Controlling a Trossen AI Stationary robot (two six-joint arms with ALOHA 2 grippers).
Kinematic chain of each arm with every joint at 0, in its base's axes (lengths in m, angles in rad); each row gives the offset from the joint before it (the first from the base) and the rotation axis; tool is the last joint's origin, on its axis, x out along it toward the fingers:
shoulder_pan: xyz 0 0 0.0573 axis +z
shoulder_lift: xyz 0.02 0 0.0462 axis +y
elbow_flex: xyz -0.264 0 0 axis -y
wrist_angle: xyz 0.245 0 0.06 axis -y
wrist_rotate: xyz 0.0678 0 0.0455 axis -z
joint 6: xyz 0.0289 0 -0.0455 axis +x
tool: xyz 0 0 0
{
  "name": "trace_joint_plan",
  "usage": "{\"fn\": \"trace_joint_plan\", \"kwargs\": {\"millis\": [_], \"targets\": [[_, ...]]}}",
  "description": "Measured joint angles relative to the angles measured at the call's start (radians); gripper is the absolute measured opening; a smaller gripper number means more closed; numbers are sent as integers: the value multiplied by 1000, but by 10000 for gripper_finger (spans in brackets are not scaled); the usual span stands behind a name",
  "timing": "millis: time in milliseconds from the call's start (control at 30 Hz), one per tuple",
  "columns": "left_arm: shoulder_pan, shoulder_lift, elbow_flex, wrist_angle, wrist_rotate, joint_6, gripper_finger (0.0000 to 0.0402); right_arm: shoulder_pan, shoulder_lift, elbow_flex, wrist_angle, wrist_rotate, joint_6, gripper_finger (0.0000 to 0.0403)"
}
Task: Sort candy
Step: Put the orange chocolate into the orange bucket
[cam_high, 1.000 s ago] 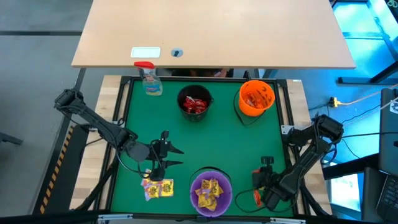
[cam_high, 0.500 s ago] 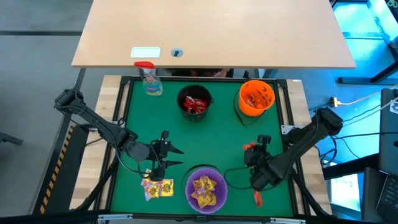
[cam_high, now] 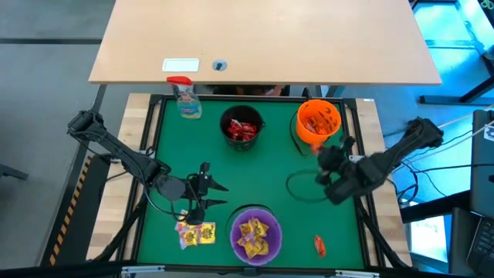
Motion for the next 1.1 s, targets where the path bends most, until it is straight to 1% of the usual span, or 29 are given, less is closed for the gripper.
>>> {"fn": "trace_joint_plan", "kwargs": {"millis": [100,167,300,467,533,667,733,867,967,1100], "targets": [[0,0,0,6,1,0,161,-86,-64,0,0,91,0,62],[0,0,0,10,1,0,161,-155,-98,0,1,123,-5,62],[0,0,0,16,1,0,161,-296,-134,0,9,121,-72,62],[0,0,0,17,1,8,161,-435,-144,0,57,61,-198,62],[0,0,0,17,1,8,161,-481,-146,0,114,33,-263,63],[0,0,0,17,1,8,161,-563,-146,0,301,-46,-430,62],[0,0,0,17,1,8,161,-603,-146,0,402,-105,-514,63],[0,0,0,17,1,8,161,-680,-146,-9,603,-255,-658,62],[0,0,0,17,5,8,161,-735,-146,-33,702,-338,-692,62],[0,0,0,17,18,8,161,-821,-176,-82,745,-416,-707,62]]}}
